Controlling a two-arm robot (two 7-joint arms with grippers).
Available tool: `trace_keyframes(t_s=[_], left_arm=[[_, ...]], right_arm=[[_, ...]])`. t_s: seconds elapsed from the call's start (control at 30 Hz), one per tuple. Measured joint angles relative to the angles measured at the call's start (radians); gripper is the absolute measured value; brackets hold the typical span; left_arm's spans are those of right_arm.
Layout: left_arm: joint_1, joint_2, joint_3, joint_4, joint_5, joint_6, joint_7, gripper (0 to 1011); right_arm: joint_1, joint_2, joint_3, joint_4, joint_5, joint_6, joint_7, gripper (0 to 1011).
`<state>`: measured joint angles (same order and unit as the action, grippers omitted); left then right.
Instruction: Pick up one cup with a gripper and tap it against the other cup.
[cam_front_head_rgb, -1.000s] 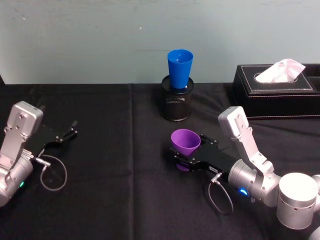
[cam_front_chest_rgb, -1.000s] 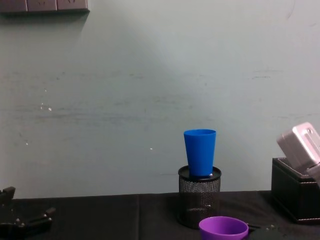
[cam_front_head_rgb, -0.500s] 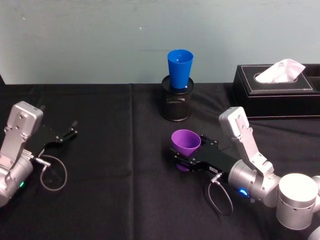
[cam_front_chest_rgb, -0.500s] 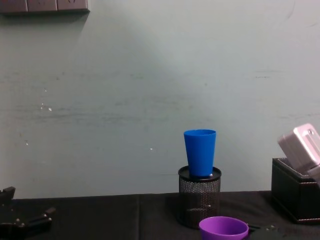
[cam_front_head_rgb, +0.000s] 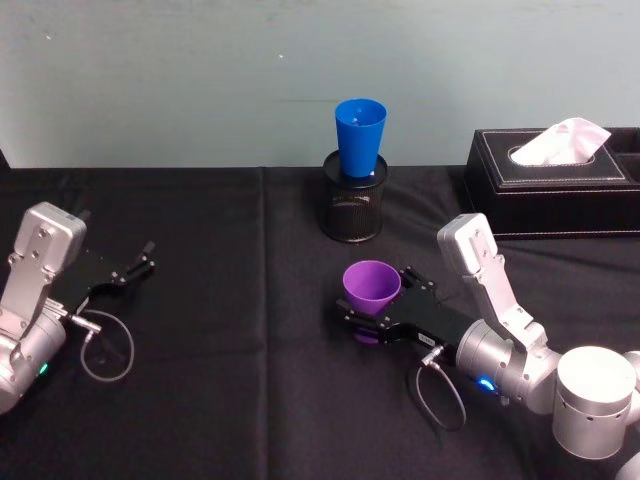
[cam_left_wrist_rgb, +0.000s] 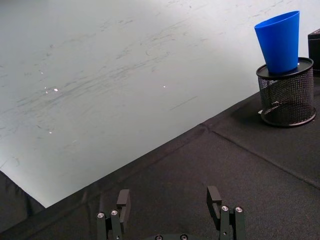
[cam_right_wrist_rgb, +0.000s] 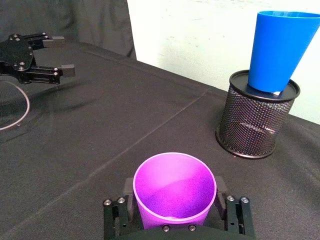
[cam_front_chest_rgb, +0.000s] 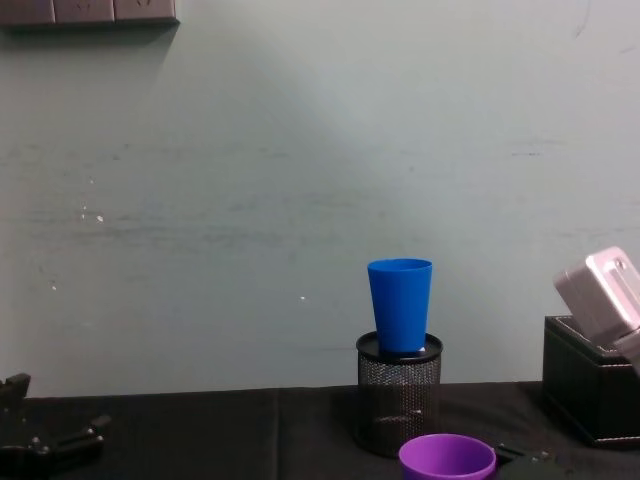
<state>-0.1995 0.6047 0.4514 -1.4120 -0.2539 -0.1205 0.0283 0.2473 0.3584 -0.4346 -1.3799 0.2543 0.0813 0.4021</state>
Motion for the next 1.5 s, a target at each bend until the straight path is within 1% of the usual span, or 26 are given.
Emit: trace_keyframes(t_s=[0.07, 0.1, 0.37, 0.47, 0.57, 0.7, 0.83, 0.9, 1.07, 1.13, 1.2, 1.3, 1.37, 1.4, 1.5], left_arm=[[0.0, 0.0, 0.0, 0.0, 0.0, 0.0, 0.0, 1000], [0.0, 0.0, 0.0, 0.0, 0.0, 0.0, 0.0, 1000], [0.0, 0.0, 0.0, 0.0, 0.0, 0.0, 0.0, 1000], [0.0, 0.0, 0.0, 0.0, 0.0, 0.0, 0.0, 1000], [0.0, 0.0, 0.0, 0.0, 0.0, 0.0, 0.0, 1000], [0.0, 0.0, 0.0, 0.0, 0.0, 0.0, 0.0, 1000], [0.0, 0.0, 0.0, 0.0, 0.0, 0.0, 0.0, 1000], [0.0, 0.0, 0.0, 0.0, 0.0, 0.0, 0.0, 1000], [0.0, 0.0, 0.0, 0.0, 0.0, 0.0, 0.0, 1000], [0.0, 0.0, 0.0, 0.0, 0.0, 0.0, 0.0, 1000], [0.0, 0.0, 0.0, 0.0, 0.0, 0.0, 0.0, 1000], [0.0, 0.0, 0.0, 0.0, 0.0, 0.0, 0.0, 1000], [0.0, 0.0, 0.0, 0.0, 0.0, 0.0, 0.0, 1000], [0.0, 0.0, 0.0, 0.0, 0.0, 0.0, 0.0, 1000], [0.0, 0.0, 0.0, 0.0, 0.0, 0.0, 0.0, 1000]], right_arm=[[0.0, 0.0, 0.0, 0.0, 0.0, 0.0, 0.0, 985], [0.0, 0.0, 0.0, 0.0, 0.0, 0.0, 0.0, 998], [0.001, 0.0, 0.0, -0.001, 0.001, 0.001, 0.0, 1000], [-0.003, -0.001, 0.004, -0.007, -0.002, -0.023, 0.0, 1000], [-0.014, -0.005, 0.015, -0.016, -0.006, -0.068, 0.0, 1000], [-0.023, -0.01, 0.024, -0.024, -0.011, -0.102, 0.0, 1000], [-0.029, -0.015, 0.035, -0.032, -0.01, -0.12, 0.0, 1000], [-0.035, -0.02, 0.048, -0.042, -0.007, -0.137, -0.005, 1000], [-0.043, -0.029, 0.066, -0.055, -0.002, -0.154, -0.016, 1000], [-0.046, -0.033, 0.073, -0.059, -0.002, -0.159, -0.025, 1000], [-0.052, -0.044, 0.089, -0.069, -0.007, -0.163, -0.055, 1000], [-0.057, -0.056, 0.104, -0.076, -0.018, -0.161, -0.087, 1000], [-0.063, -0.068, 0.118, -0.084, -0.033, -0.149, -0.123, 1000], [-0.067, -0.076, 0.128, -0.091, -0.044, -0.133, -0.148, 1000], [-0.072, -0.089, 0.146, -0.102, -0.058, -0.1, -0.188, 1000]])
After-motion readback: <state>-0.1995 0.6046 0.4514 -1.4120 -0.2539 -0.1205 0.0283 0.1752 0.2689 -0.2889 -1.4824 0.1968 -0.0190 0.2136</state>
